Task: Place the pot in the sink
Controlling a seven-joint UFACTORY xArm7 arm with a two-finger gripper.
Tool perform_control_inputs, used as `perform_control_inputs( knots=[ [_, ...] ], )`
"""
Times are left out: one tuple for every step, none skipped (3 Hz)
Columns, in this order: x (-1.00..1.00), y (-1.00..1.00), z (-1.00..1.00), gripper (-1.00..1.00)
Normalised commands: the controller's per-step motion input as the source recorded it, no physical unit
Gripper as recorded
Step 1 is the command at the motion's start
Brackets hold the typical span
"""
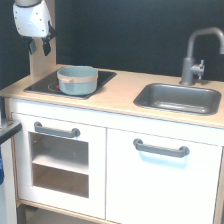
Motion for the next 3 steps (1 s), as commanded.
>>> perform_control_inputs(
  knots=[
    [1.00,0.08,-1.00,-1.00],
    [1.00,0.02,-1.00,-0.59],
    [1.00,-0.09,-1.00,-1.00]
  ],
)
